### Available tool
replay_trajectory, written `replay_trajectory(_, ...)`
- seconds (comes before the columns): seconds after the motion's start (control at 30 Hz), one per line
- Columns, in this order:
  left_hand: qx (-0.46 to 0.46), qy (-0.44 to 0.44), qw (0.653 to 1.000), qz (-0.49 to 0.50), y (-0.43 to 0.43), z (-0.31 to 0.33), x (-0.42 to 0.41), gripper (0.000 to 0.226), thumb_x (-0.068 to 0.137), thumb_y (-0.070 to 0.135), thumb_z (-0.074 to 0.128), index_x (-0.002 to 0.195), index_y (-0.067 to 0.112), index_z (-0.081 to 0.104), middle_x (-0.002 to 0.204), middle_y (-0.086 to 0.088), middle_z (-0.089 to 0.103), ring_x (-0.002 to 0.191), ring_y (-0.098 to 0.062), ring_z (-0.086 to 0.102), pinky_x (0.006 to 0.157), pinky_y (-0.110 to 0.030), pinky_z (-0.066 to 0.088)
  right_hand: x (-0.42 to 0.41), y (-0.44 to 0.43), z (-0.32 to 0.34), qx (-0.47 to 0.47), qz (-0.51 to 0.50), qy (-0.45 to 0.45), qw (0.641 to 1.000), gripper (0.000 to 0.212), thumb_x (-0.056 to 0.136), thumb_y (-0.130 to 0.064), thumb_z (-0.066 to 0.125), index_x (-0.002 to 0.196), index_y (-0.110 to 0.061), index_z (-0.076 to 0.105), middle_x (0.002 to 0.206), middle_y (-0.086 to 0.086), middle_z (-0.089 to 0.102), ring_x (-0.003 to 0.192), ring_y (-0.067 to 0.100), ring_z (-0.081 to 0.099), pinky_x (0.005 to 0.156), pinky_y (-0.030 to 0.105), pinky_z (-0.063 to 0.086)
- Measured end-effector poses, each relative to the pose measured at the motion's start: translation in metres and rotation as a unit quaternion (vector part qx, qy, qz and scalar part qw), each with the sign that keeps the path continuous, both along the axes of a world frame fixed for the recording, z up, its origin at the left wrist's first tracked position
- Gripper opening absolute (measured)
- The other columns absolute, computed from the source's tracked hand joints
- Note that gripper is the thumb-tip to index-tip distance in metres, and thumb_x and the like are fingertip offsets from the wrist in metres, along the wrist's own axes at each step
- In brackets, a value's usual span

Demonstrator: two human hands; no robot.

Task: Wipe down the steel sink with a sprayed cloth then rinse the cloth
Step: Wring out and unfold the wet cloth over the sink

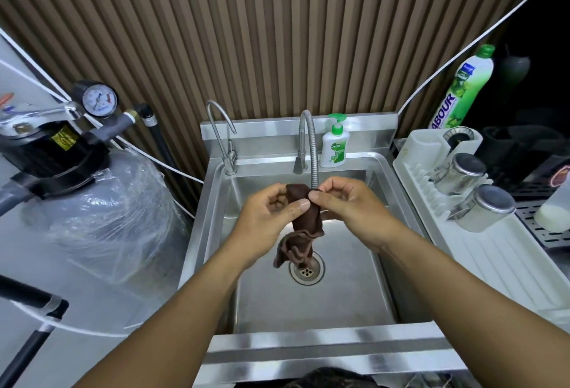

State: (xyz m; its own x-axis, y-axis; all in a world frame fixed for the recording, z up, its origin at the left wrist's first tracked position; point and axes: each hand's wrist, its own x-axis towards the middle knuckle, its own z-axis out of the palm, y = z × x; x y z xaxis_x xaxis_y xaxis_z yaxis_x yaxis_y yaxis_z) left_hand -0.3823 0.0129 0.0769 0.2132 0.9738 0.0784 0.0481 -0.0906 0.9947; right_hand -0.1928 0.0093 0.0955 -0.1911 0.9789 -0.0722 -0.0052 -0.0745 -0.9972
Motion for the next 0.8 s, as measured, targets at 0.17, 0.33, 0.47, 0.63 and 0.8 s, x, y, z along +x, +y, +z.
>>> replay_trajectory(0.17,-0.032,-0.107,0.994,-0.002,0.009,0.026,-0.008,0.012,0.076,0.023,0.081,0.080,0.023,0.070,0.095,-0.012,0.072,0.092,-0.028,0.068,0.090,-0.052,0.057,-0.001,0.009,0.028,0.031,-0.009,0.020,0.999,0.016,0.097,-0.013,0.063,0.082,-0.013,0.057,0.081,0.020,0.065,0.073,0.024,0.062,0.071,0.031,0.054)
replay_trajectory(0.33,-0.055,-0.144,0.988,-0.029,0.016,0.045,-0.013,0.012,0.095,0.008,0.058,0.097,0.014,0.068,0.101,-0.013,0.070,0.097,-0.026,0.068,0.084,-0.047,0.056,0.001,0.016,0.042,0.054,-0.036,0.029,0.997,0.020,0.097,-0.020,0.066,0.081,-0.017,0.054,0.077,0.014,0.068,0.068,0.022,0.062,0.071,0.034,0.054)
replay_trajectory(0.47,-0.017,-0.081,0.996,0.011,0.018,0.054,-0.004,0.026,0.090,0.012,0.071,0.116,0.012,0.065,0.109,-0.017,0.073,0.099,-0.026,0.071,0.089,-0.046,0.058,0.001,0.019,0.047,0.088,-0.045,-0.004,0.995,0.020,0.096,-0.018,0.067,0.080,-0.016,0.056,0.073,0.006,0.062,0.071,0.018,0.058,0.070,0.036,0.054)
replay_trajectory(0.63,0.010,-0.095,0.992,0.077,0.022,0.067,0.001,0.017,0.098,0.004,0.059,0.109,0.007,0.072,0.097,-0.012,0.078,0.092,-0.024,0.073,0.081,-0.037,0.059,0.003,0.021,0.058,0.081,-0.026,0.001,0.996,0.026,0.098,-0.014,0.061,0.075,-0.017,0.051,0.067,0.001,0.055,0.062,0.011,0.051,0.062,0.028,0.046)
replay_trajectory(0.8,0.011,-0.098,0.995,0.017,0.022,0.074,0.008,0.026,0.104,0.009,0.048,0.107,0.019,0.072,0.105,-0.012,0.074,0.102,-0.028,0.070,0.087,-0.040,0.058,0.004,0.017,0.062,0.057,0.085,0.042,0.994,0.026,0.087,-0.011,0.072,0.074,-0.018,0.051,0.070,0.003,0.063,0.065,0.016,0.058,0.062,0.024,0.047)
